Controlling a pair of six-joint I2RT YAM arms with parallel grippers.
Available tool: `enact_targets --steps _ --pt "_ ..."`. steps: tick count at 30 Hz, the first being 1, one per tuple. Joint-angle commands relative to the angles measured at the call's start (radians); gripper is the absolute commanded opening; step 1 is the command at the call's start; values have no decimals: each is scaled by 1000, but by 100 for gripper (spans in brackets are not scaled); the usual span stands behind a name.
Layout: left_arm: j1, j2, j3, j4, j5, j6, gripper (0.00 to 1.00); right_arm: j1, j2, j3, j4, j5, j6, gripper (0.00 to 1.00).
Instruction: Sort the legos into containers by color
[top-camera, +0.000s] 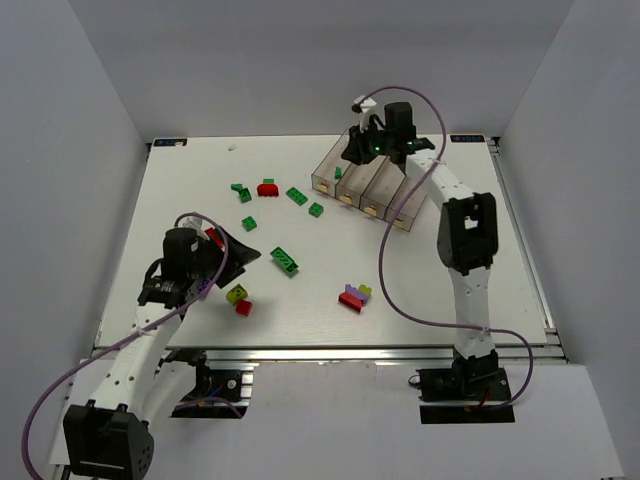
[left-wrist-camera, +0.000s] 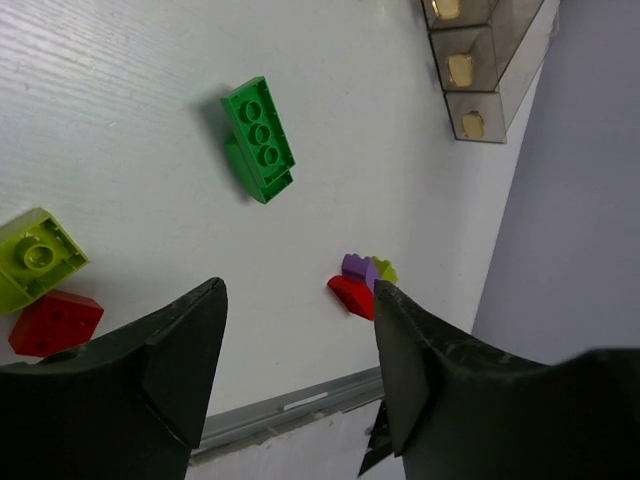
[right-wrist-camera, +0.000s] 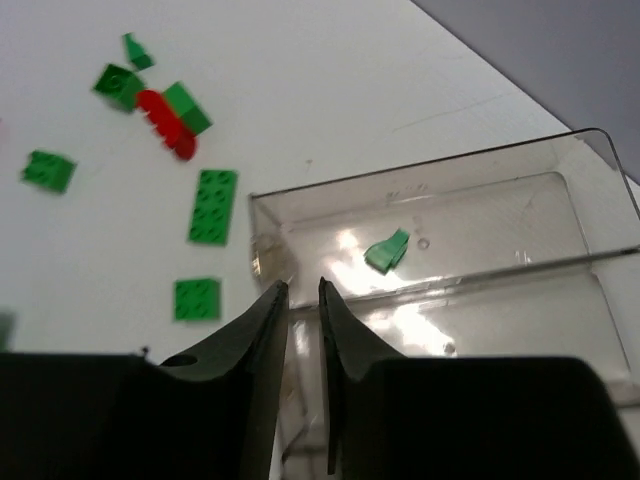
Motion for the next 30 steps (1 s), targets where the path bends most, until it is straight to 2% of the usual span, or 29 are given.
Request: enact_targets --steps 1,3,5,6,7,8,9,10,12,14,17,22,30 --pt "-54 55 84 -9 -53 -51 67 -22 -339 -118 0 -140 -29 22" --pt "-120 130 132 -44 -130 -74 52 -22 -430 -269 -28 -185 -59 17" --pt "-172 190 175 -76 -184 -114 39 -22 -560 -431 -55 -192 -65 21" --pt "-227 257 227 -121 -240 -126 39 -22 -597 -484 -66 -188 -70 40" --pt "-251 294 256 -142 -270 -143 42 -22 -673 -538 -75 -186 -82 50" --pt "-296 331 288 -170 -297 -149 59 -24 -712 -589 -92 -180 -95 55" --pt "-315 368 322 -232 -326 -155 68 -24 -747 -689 -94 -168 -108 60" --pt "-332 441 392 -268 -393 -160 78 -24 -822 -739 -92 -139 -112 63" --pt "-361 512 459 -361 -438 -161 96 -28 -895 -873 -62 -125 -109 64" --pt "-377 592 522 -418 -488 -167 98 -34 -985 -939 -48 -110 -101 65" --pt "-386 644 545 -417 -532 -183 98 -42 -1048 -1011 -48 -103 -76 65" --pt "-386 741 565 -386 -578 -186 98 -53 -1080 -1055 -57 -102 -85 65" --pt "-386 897 678 -339 -583 -158 93 -71 -1091 -1057 -56 -100 -99 65"
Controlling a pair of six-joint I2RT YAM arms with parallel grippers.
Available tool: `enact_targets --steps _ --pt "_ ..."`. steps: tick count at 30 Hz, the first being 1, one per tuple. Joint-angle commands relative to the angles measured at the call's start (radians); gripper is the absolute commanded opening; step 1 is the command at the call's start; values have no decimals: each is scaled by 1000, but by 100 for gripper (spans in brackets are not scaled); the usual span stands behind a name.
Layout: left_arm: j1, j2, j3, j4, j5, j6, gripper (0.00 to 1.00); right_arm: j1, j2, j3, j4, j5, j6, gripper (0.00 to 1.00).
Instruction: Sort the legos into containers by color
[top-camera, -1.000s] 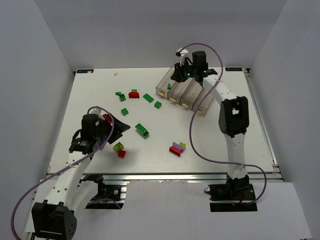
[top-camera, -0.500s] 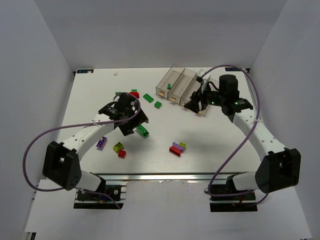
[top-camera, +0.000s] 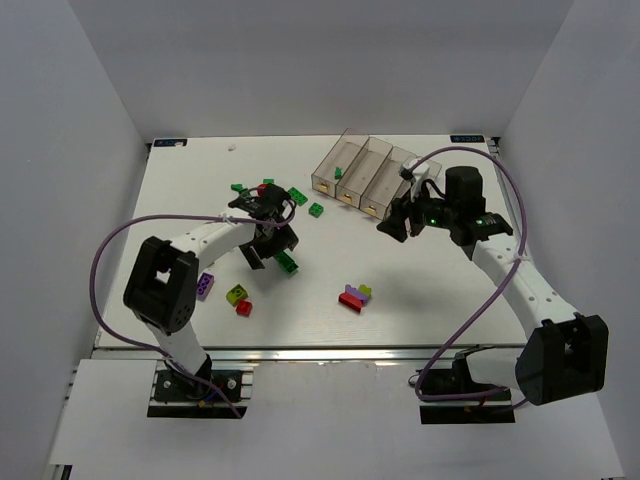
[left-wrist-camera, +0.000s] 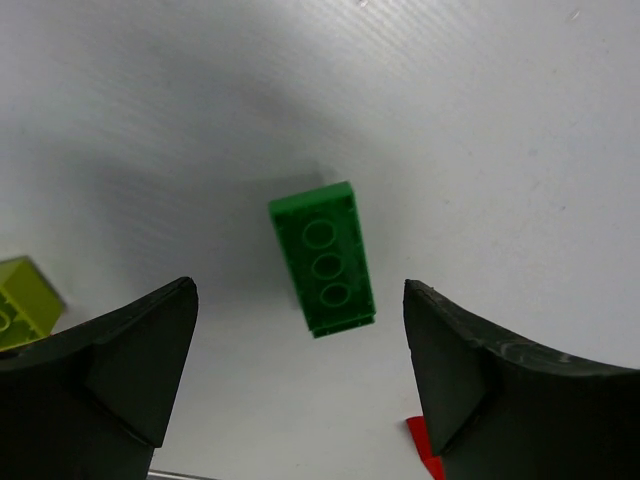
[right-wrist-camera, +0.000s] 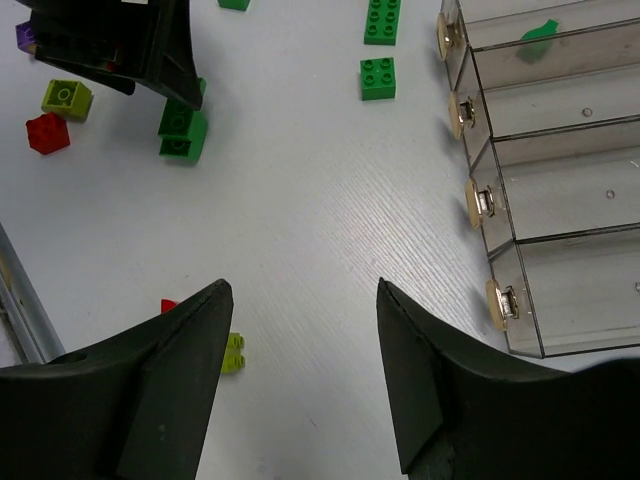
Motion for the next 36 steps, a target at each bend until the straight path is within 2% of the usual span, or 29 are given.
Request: enact_targets --steps 1,6,14,18,23,26,27,29,30,31,35,36 --pt "-5 24 71 27 -33 15 92 -12 -25 1 20 2 -16 65" --pt "-5 67 100 37 -44 23 83 -18 -33 -22 28 -2 -8 65" --pt "-5 111 84 55 -41 32 78 -32 -39 -33 31 -5 3 65" --pt "-5 139 93 75 -45 44 68 -35 -45 -37 28 -12 6 65" --pt "-5 140 61 101 -35 50 63 -41 -47 -36 22 -10 4 65" --pt "-5 104 65 119 -27 61 35 -43 -47 -28 14 -16 4 65" --pt "-5 67 58 142 -4 78 22 -41 -47 -28 7 -19 6 64" --pt "-5 -14 -19 254 112 107 9 -43 -35 -47 -1 -71 80 63" --pt "-5 -89 -77 391 196 118 7 -41 -21 -65 -3 -132 169 62" --pt "-5 -140 -144 441 311 118 6 -43 -4 -70 -1 -154 203 63" --pt "-6 -226 -309 717 525 104 1 -41 31 -90 54 -278 392 67" --pt "-9 -266 -341 836 560 104 1 -40 37 -96 77 -341 435 67"
